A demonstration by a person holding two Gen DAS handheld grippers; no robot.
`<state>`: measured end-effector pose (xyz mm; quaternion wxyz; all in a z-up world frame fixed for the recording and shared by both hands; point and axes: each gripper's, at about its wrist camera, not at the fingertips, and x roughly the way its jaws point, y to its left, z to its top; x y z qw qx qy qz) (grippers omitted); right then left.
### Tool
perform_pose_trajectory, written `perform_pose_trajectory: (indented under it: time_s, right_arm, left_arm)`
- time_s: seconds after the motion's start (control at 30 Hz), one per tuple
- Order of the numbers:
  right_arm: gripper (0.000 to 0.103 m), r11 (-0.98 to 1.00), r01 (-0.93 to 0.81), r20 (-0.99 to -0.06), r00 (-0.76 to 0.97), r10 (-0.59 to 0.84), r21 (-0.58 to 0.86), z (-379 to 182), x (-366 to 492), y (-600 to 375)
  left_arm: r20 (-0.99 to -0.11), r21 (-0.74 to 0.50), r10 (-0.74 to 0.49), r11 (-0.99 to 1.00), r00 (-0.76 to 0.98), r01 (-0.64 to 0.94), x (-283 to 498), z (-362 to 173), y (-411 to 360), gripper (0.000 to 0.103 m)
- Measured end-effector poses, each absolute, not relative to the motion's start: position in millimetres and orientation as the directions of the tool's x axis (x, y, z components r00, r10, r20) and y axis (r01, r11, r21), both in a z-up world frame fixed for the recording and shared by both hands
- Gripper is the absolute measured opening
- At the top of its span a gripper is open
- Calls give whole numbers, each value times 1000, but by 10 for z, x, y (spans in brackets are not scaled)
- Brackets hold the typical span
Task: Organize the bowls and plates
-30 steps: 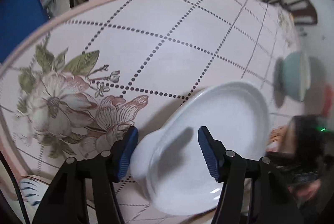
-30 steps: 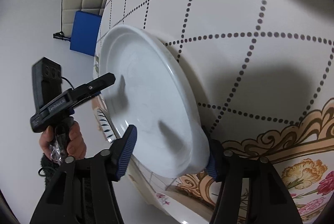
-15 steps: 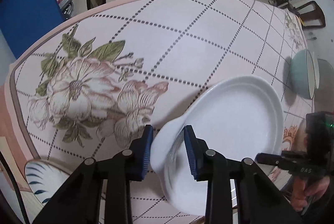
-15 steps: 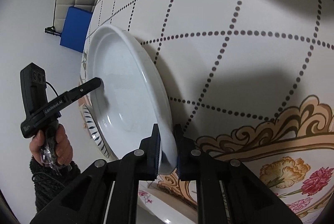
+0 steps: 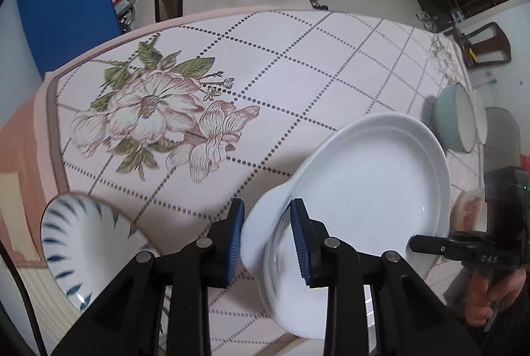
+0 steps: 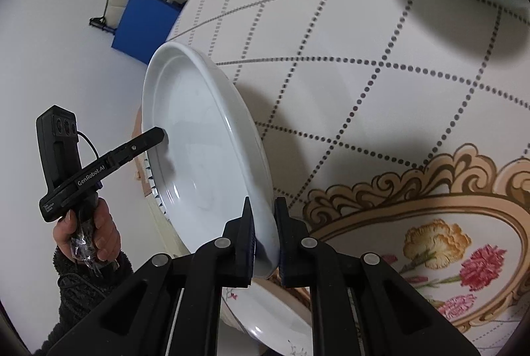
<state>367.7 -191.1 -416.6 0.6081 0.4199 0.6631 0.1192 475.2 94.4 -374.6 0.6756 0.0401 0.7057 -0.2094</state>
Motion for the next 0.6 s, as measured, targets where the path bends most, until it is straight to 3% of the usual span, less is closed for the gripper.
perform_pose_trajectory:
  time_s: [0.3, 0.6]
  right_arm:
    - [12, 652, 326, -701, 50, 712, 685, -3790, 3380, -1776]
    - [12, 684, 253, -688, -85, 721, 685, -3793, 2757, -1412]
  left_arm:
    - [-968, -248, -247, 935, -37, 253, 4167, -3371, 1283, 24]
    - [-968, -251, -249, 964, -32, 90, 3274, -3344, 1760, 24]
